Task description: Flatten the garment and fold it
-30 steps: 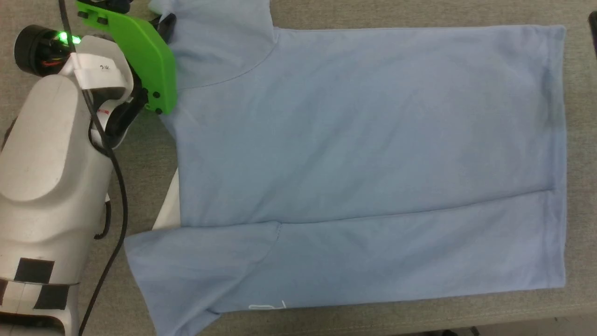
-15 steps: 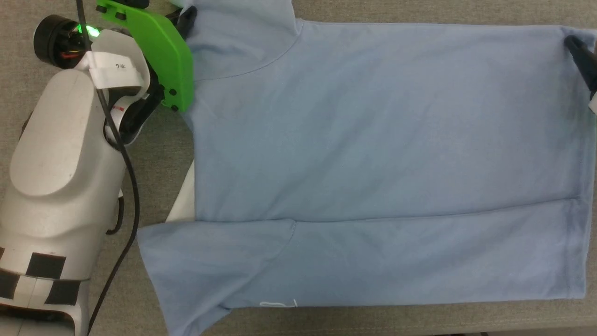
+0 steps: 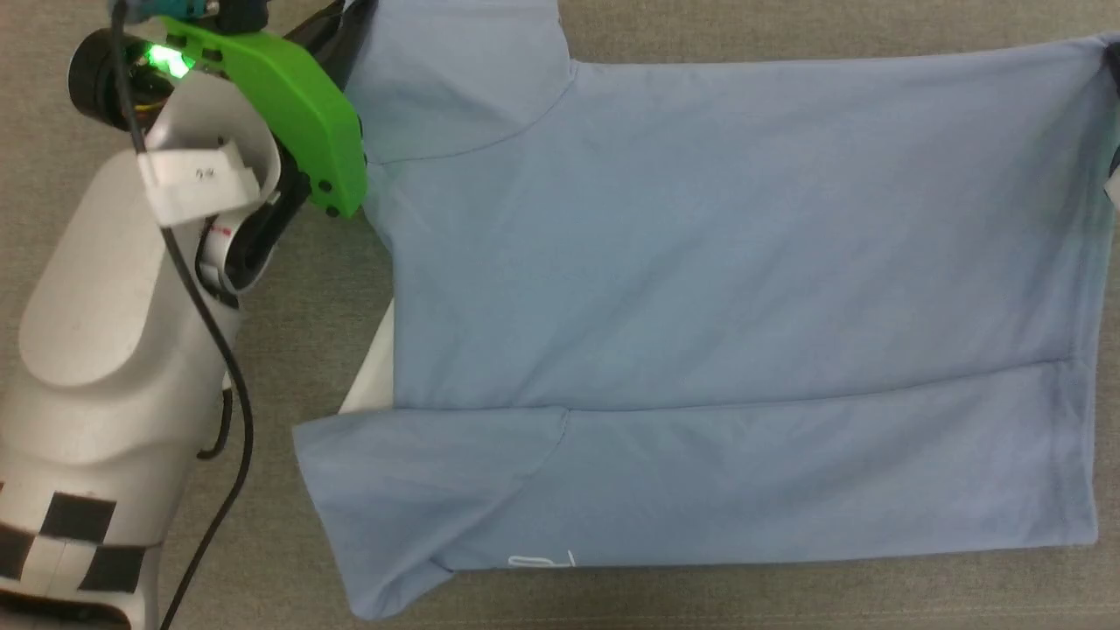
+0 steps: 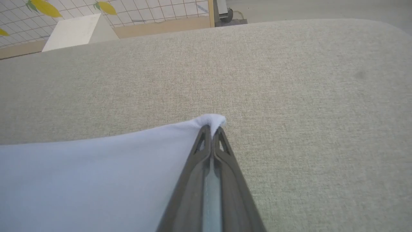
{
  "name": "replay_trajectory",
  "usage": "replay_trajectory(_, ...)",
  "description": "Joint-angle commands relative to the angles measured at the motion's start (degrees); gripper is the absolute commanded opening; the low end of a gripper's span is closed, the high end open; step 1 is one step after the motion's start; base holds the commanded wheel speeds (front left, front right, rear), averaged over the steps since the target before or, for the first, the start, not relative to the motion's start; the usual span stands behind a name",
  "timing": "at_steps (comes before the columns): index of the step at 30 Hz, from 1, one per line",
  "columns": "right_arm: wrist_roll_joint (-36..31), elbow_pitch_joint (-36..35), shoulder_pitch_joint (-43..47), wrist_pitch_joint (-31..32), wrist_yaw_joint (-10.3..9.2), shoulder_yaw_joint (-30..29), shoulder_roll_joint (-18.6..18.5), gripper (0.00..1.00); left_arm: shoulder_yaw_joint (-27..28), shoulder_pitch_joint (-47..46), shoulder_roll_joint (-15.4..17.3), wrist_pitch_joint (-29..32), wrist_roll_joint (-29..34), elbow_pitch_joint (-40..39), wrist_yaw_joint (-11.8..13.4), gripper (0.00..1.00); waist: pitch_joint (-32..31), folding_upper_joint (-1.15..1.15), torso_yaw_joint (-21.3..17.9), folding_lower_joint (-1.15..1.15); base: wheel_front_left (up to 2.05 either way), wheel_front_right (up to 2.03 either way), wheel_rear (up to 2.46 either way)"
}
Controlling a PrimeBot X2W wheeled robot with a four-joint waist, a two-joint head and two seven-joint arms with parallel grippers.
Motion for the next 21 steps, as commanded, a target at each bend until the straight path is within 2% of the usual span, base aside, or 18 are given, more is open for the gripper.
replay_trajectory(1,0.57,-0.65,1.27,-1.17,-0.10,-0.14,-0.27,0.00,-0.16,1.59,0.76,-1.21,-0.67,-0.75,-0.32,0.00,-2.60,0.00,0.79,0.00,0.00,0.00,0.00)
replay_trajectory(10,5.31,-5.79,11.28,-5.51,-0.10,-0.90,-0.08,0.00,-0.14,12.12,3.36,-8.80,-4.75,-9.72,-0.41,0.00,-10.23,0.00,2.29,0.00,0.00,0.00,0.00)
replay_trajectory(15,6.84,-9.69,18.18,-5.74,-0.10,-2.26,0.87,0.00,0.09,19.57,4.76,-10.01,-6.93,-15.70,-0.15,0.00,-13.84,0.00,2.81,0.00,0.00,0.00,0.00)
replay_trajectory(21,8.71,-15.16,26.44,-5.13,-0.10,-4.72,3.48,0.00,0.49,28.96,5.79,-10.82,-9.04,-22.87,1.82,0.00,-15.88,0.00,3.45,0.00,0.00,0.00,0.00)
